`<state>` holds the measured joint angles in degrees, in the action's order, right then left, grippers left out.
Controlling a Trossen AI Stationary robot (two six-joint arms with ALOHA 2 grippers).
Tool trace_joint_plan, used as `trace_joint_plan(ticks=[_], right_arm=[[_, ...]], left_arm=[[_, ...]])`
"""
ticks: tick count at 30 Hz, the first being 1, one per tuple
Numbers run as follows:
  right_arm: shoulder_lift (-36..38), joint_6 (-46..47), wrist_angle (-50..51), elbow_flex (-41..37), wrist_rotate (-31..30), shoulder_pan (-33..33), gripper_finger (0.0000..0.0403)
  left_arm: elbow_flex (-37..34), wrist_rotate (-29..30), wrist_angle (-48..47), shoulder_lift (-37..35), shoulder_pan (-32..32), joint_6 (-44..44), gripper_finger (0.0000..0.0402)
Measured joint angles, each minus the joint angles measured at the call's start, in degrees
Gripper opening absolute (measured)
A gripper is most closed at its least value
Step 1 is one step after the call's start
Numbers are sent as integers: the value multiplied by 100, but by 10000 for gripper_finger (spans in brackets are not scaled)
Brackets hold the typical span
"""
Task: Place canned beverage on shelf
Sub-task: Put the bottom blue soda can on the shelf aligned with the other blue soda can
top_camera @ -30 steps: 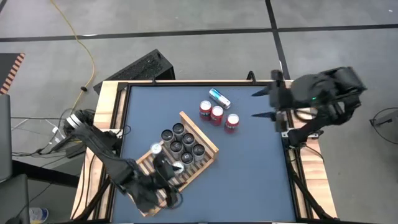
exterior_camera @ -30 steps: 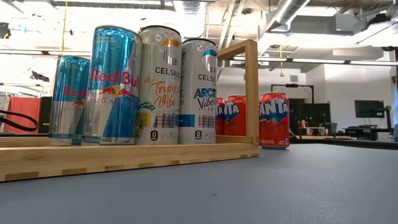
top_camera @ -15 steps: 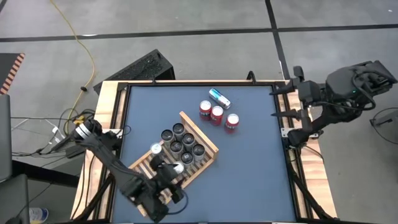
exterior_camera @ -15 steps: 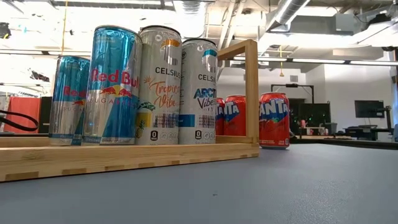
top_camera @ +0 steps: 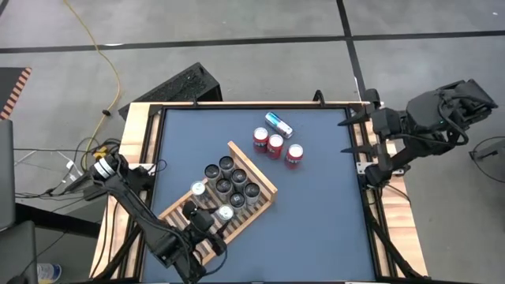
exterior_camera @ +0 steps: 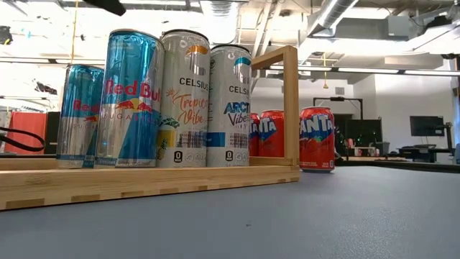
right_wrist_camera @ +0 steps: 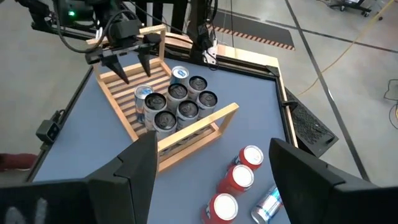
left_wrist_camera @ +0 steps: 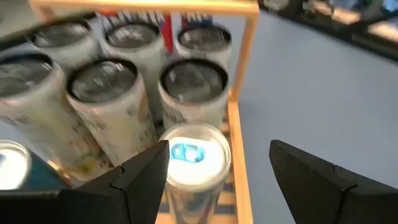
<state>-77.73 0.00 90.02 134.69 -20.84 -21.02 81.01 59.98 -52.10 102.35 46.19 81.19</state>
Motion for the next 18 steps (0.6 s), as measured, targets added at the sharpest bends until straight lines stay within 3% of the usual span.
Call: trace_joint_plan(ticks=[10,18], right_arm=[[-35,91,0,0,0,4,270],[-38,154,0,0,-2,4,270]], left_arm=[[-90,-237,296,-4,-278,-986,265],[-90,-1042,355,-5,-522,-1069,287]])
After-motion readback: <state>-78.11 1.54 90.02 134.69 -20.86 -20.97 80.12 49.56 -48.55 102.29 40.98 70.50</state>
